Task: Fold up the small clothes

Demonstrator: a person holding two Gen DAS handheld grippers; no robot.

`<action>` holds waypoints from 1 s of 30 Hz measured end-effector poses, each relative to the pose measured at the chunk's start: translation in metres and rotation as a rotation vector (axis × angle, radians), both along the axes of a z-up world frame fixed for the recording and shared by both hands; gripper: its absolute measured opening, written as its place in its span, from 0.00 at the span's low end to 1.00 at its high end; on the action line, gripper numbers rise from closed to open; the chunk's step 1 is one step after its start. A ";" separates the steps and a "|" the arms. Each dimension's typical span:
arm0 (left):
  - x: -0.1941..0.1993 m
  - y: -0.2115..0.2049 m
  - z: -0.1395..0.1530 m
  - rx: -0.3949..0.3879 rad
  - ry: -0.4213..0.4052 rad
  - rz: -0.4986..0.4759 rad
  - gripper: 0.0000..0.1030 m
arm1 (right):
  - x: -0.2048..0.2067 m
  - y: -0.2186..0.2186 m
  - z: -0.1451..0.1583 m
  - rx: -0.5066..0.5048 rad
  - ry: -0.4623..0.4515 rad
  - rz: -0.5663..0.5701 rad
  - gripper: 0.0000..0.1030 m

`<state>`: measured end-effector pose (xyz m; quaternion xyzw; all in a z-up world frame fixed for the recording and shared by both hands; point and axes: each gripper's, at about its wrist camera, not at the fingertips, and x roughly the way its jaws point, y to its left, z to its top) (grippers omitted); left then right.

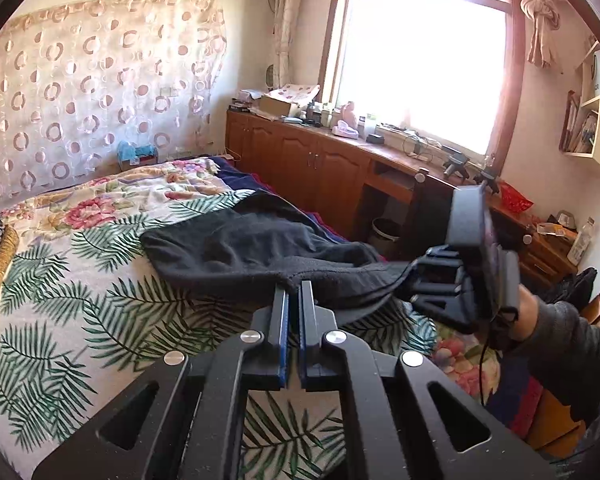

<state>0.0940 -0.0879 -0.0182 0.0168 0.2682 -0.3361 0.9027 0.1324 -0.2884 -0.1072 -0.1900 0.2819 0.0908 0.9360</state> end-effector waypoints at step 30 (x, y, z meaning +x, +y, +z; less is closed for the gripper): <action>0.204 0.030 -0.036 0.068 0.106 0.196 0.15 | 0.257 0.002 0.086 0.234 0.141 0.127 0.18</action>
